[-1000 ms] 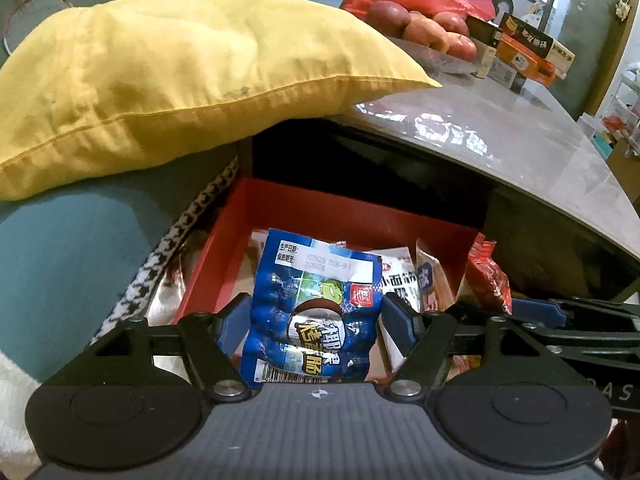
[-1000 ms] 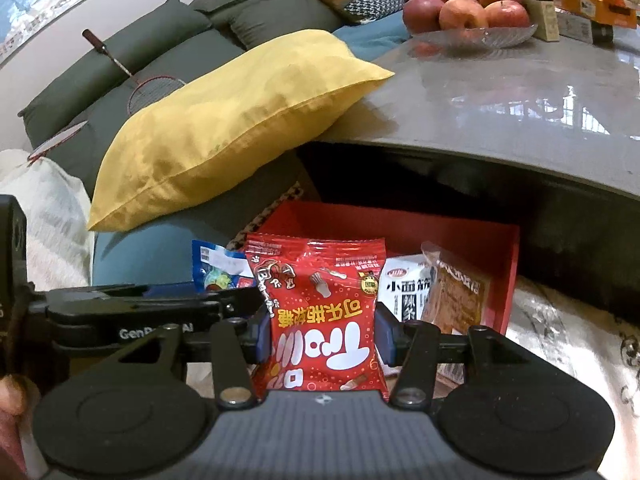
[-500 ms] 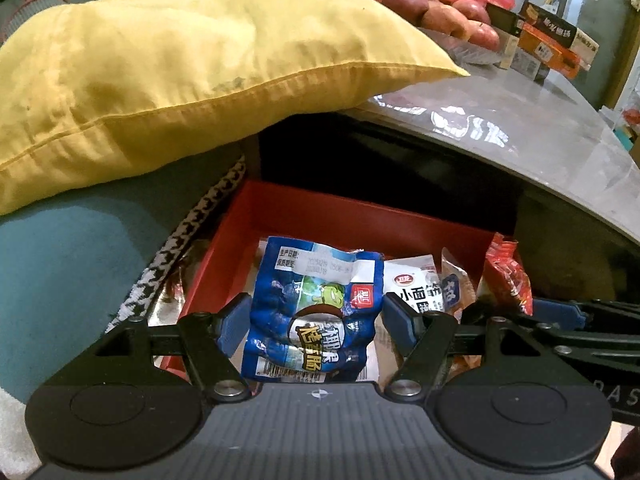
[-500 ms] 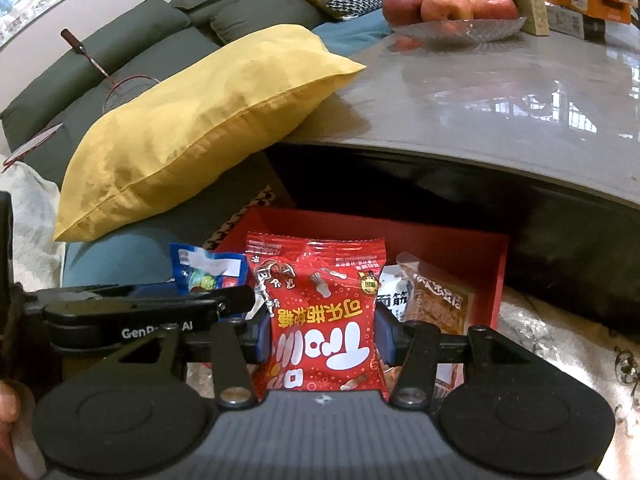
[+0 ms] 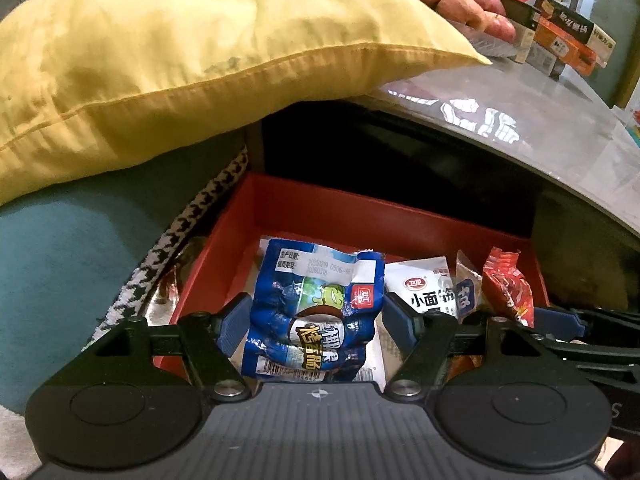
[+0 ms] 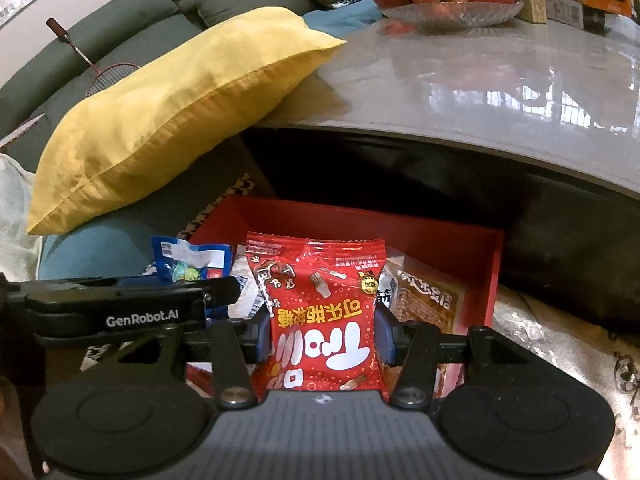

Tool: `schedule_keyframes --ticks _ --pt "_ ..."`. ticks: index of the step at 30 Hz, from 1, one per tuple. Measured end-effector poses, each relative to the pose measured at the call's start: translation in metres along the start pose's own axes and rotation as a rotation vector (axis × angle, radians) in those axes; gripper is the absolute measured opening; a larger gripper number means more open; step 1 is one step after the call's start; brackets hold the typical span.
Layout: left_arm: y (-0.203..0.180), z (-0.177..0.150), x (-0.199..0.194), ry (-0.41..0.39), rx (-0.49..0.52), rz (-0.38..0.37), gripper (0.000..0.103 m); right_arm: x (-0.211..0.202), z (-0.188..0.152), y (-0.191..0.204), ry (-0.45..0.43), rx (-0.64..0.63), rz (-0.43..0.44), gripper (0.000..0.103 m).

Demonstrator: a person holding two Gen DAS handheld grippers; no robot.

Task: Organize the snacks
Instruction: 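Open both grippers to drop the Trolli bag and sausage pack into the tray, then move left gripper to white sachet while right gripper approaches green-white Kaprons wafer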

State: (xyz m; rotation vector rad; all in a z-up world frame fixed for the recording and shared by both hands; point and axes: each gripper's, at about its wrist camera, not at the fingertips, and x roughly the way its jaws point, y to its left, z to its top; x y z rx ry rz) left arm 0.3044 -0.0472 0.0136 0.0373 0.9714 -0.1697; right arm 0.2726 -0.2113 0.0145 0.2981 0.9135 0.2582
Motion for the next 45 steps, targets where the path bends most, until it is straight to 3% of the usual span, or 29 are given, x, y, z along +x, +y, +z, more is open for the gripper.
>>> schedule_keyframes --ticks 7,13,18,45 --pt "-0.001 0.000 0.006 0.009 -0.006 0.016 0.079 0.007 0.002 -0.004 0.007 0.007 -0.018 0.046" --pt "-0.002 0.001 0.004 -0.005 -0.003 0.024 0.086 0.014 0.001 -0.007 0.021 0.008 -0.028 0.047" --pt "-0.003 0.001 -0.001 -0.014 0.009 0.037 0.088 0.012 0.003 -0.005 0.004 0.004 -0.039 0.052" --pt "-0.010 -0.028 -0.058 -0.097 0.086 0.099 0.090 -0.046 -0.018 0.026 -0.070 -0.068 -0.068 0.053"
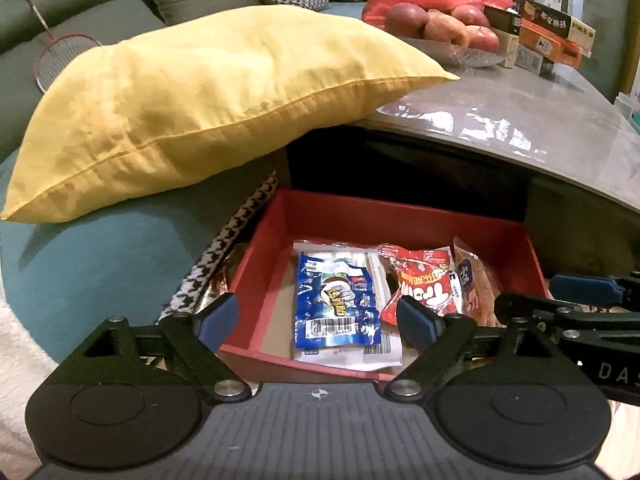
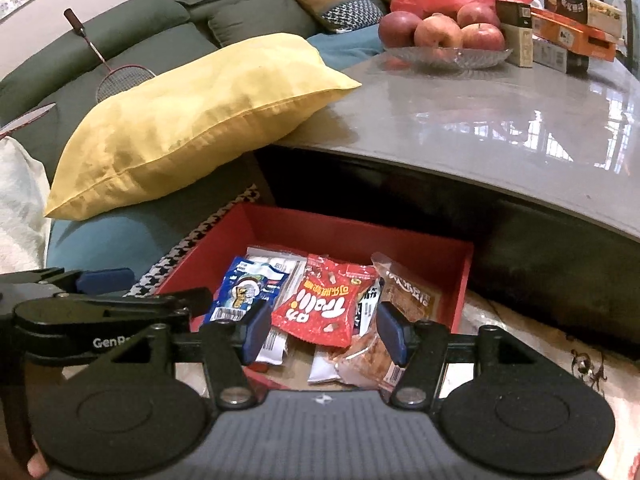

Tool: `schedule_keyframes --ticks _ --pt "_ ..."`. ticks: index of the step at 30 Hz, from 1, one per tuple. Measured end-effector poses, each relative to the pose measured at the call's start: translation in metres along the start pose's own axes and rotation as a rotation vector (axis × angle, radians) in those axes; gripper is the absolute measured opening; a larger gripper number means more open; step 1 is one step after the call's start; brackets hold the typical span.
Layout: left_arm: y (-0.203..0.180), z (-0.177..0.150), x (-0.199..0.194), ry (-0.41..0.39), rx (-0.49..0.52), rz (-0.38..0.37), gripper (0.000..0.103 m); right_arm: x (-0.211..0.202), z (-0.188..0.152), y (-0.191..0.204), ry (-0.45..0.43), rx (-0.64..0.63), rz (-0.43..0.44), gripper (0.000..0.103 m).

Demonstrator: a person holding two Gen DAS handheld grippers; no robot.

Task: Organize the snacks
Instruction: 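Move left gripper to white sachet while right gripper approaches green-white Kaprons wafer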

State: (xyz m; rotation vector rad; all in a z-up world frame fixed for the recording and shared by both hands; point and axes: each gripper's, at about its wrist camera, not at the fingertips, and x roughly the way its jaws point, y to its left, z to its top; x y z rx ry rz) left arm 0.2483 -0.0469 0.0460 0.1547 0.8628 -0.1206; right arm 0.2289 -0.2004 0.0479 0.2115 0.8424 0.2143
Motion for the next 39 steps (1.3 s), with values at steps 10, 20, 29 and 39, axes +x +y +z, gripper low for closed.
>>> schedule_keyframes --ticks 10,20,29,39 --pt "-0.003 -0.013 -0.017 -0.024 0.032 0.016 0.091 -0.012 -0.018 0.000 0.024 0.010 -0.001 0.054" --pt "-0.008 -0.024 -0.027 -0.032 0.058 0.025 0.092 -0.022 -0.029 0.000 0.029 0.015 0.000 0.054" --pt "-0.016 -0.037 -0.029 -0.014 0.093 0.024 0.092 -0.027 -0.035 0.001 0.042 0.011 0.004 0.055" --pt "-0.016 -0.055 -0.025 0.053 0.097 -0.005 0.094 -0.026 -0.044 -0.002 0.095 0.013 -0.005 0.055"
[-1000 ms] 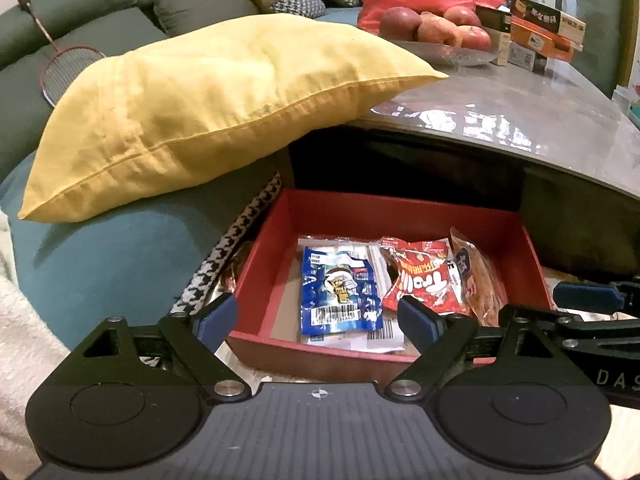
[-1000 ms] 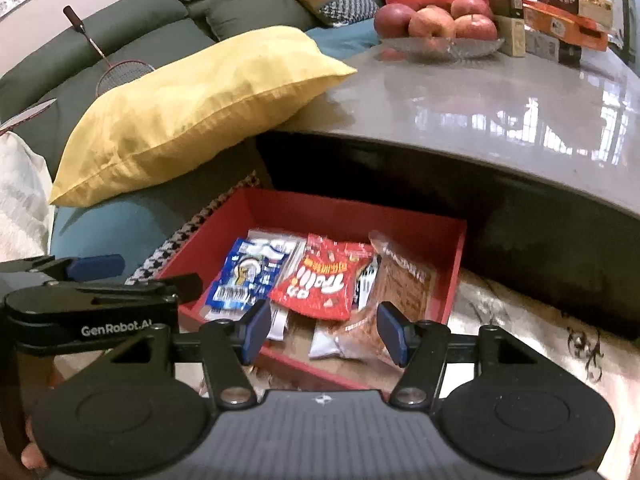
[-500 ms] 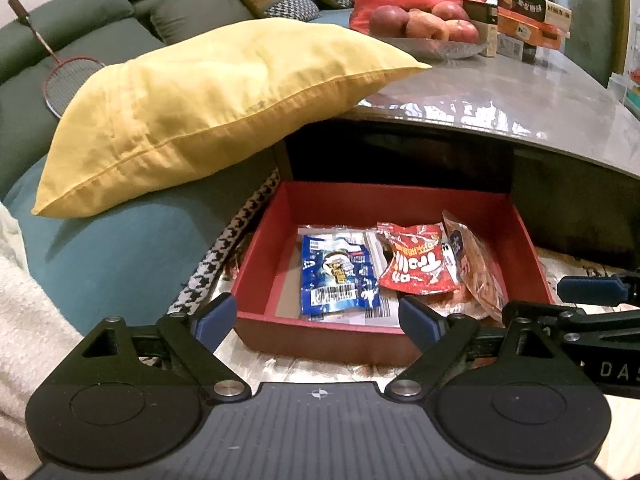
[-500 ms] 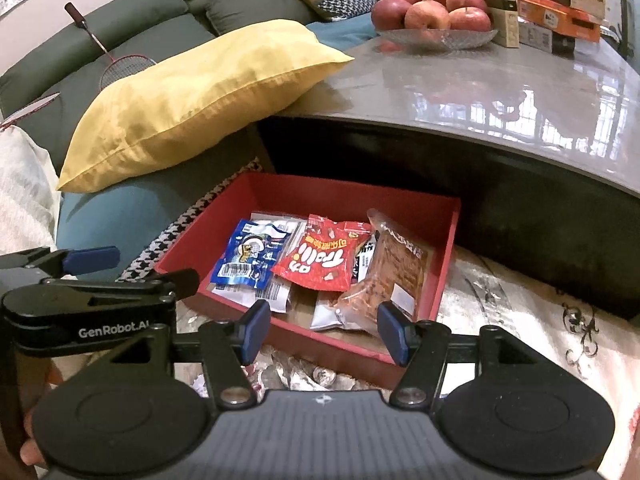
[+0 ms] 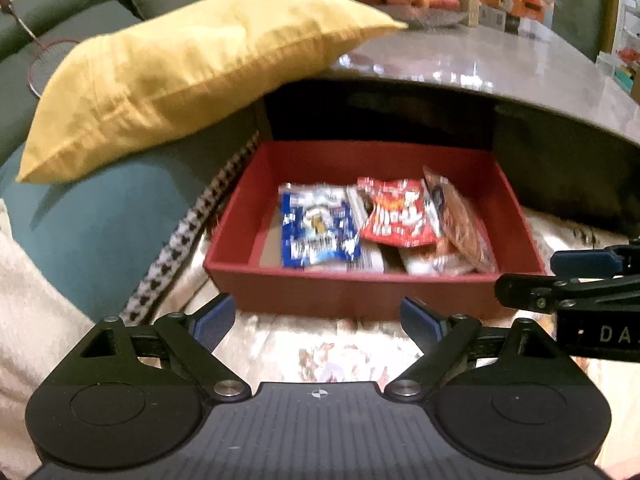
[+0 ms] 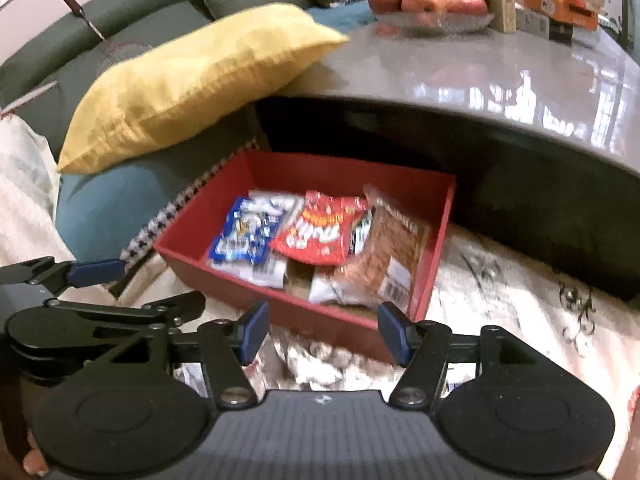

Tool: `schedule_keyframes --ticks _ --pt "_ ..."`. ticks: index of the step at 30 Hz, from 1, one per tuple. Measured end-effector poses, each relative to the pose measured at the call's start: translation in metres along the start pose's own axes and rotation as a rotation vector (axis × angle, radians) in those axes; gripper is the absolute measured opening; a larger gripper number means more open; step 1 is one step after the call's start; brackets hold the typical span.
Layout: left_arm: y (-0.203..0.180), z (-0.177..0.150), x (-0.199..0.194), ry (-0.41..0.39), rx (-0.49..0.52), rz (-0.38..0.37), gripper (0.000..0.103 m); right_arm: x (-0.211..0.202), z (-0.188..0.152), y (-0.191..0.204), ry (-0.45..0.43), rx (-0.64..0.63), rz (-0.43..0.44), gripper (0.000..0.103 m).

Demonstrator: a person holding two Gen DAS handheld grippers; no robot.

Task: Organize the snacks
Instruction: 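Move left gripper to white sachet while right gripper approaches green-white Kaprons wafer, then close left gripper on white sachet while right gripper grasps Kaprons wafer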

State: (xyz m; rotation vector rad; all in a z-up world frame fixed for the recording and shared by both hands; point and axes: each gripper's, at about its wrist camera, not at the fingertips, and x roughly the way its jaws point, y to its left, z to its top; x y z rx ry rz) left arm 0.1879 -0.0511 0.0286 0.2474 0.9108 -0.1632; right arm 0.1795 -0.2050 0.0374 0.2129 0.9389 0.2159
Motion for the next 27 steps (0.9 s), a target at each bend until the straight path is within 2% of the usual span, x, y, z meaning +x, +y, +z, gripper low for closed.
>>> schedule_keyframes --ticks 8,12,19,23,24,25,27 --pt "-0.006 -0.024 0.017 0.125 0.017 -0.066 0.094 0.002 -0.017 -0.013 0.083 0.007 -0.028 0.055" --pt "0.001 -0.037 0.027 0.189 -0.038 -0.101 0.094 -0.002 -0.028 -0.022 0.107 0.007 -0.027 0.055" --pt "0.006 -0.036 0.063 0.285 -0.201 -0.074 0.094 -0.008 -0.035 -0.033 0.121 0.031 -0.009 0.055" --pt "-0.001 -0.037 0.083 0.323 -0.236 -0.029 0.092 -0.016 -0.035 -0.033 0.110 0.028 0.005 0.055" --pt "-0.006 -0.037 0.083 0.310 -0.225 -0.011 0.093 -0.016 -0.036 -0.033 0.112 0.027 0.006 0.055" --pt "-0.010 -0.037 0.083 0.310 -0.212 0.009 0.091 -0.016 -0.037 -0.033 0.116 0.023 0.007 0.055" --pt "-0.013 -0.037 0.078 0.294 -0.200 -0.001 0.081 -0.015 -0.039 -0.033 0.128 0.017 0.009 0.055"
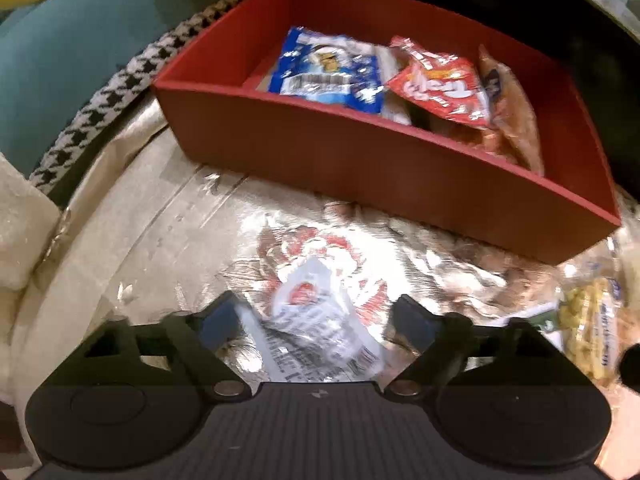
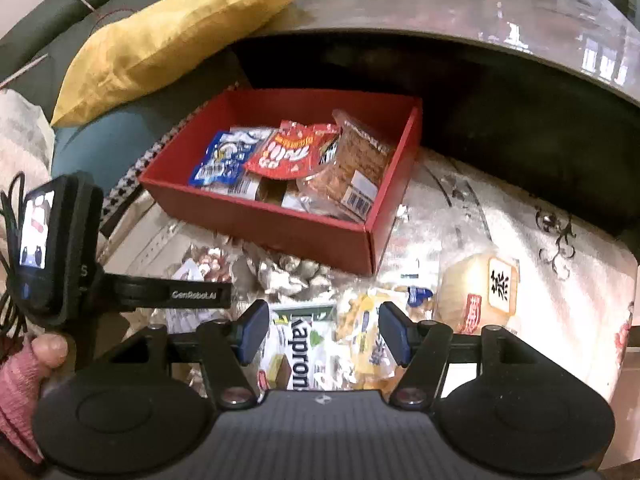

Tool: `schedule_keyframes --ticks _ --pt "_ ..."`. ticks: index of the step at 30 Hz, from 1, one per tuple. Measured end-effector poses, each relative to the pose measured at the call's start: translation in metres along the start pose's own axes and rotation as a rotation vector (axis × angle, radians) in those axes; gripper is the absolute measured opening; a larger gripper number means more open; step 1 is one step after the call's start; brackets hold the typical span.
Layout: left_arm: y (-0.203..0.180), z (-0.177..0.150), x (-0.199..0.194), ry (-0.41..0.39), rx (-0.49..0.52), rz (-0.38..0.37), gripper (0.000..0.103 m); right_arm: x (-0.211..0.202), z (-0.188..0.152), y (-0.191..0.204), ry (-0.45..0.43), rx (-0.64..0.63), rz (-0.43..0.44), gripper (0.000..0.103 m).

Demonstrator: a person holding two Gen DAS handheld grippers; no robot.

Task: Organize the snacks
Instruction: 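Close left gripper on white sachet while right gripper grasps Kaprons wafer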

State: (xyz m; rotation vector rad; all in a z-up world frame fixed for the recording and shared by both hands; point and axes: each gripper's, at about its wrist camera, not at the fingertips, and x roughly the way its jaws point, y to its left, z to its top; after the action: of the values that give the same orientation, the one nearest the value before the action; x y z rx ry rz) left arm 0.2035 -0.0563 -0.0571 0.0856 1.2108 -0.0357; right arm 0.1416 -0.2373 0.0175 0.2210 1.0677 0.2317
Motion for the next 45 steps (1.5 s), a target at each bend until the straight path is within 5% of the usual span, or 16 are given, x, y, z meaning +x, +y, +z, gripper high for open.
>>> schedule_keyframes --ticks 1,2,15,32,36,40,45 --pt "0.000 -0.001 -0.003 -0.004 0.013 -0.013 0.068 0.001 -0.001 0.000 0.007 -0.003 0.002 0.055" --pt "0.001 -0.003 -0.006 0.002 0.024 -0.030 0.067 0.003 -0.001 0.001 0.014 -0.008 0.006 0.055" --pt "0.035 -0.045 -0.043 -0.024 0.136 -0.055 0.066 0.054 -0.005 0.041 0.160 -0.058 0.071 0.059" --pt "0.032 -0.048 -0.039 -0.033 0.220 -0.030 0.066 0.065 0.003 0.051 0.130 -0.164 -0.023 0.069" --pt "0.032 -0.049 -0.038 -0.032 0.224 -0.026 0.066 0.059 0.004 0.048 0.184 -0.065 0.151 0.067" --pt "0.032 -0.049 -0.038 -0.036 0.230 -0.024 0.067 0.057 0.005 0.048 0.152 -0.108 0.055 0.067" --pt "0.031 -0.049 -0.037 -0.030 0.234 -0.025 0.067 0.063 0.003 0.049 0.150 -0.120 0.034 0.073"
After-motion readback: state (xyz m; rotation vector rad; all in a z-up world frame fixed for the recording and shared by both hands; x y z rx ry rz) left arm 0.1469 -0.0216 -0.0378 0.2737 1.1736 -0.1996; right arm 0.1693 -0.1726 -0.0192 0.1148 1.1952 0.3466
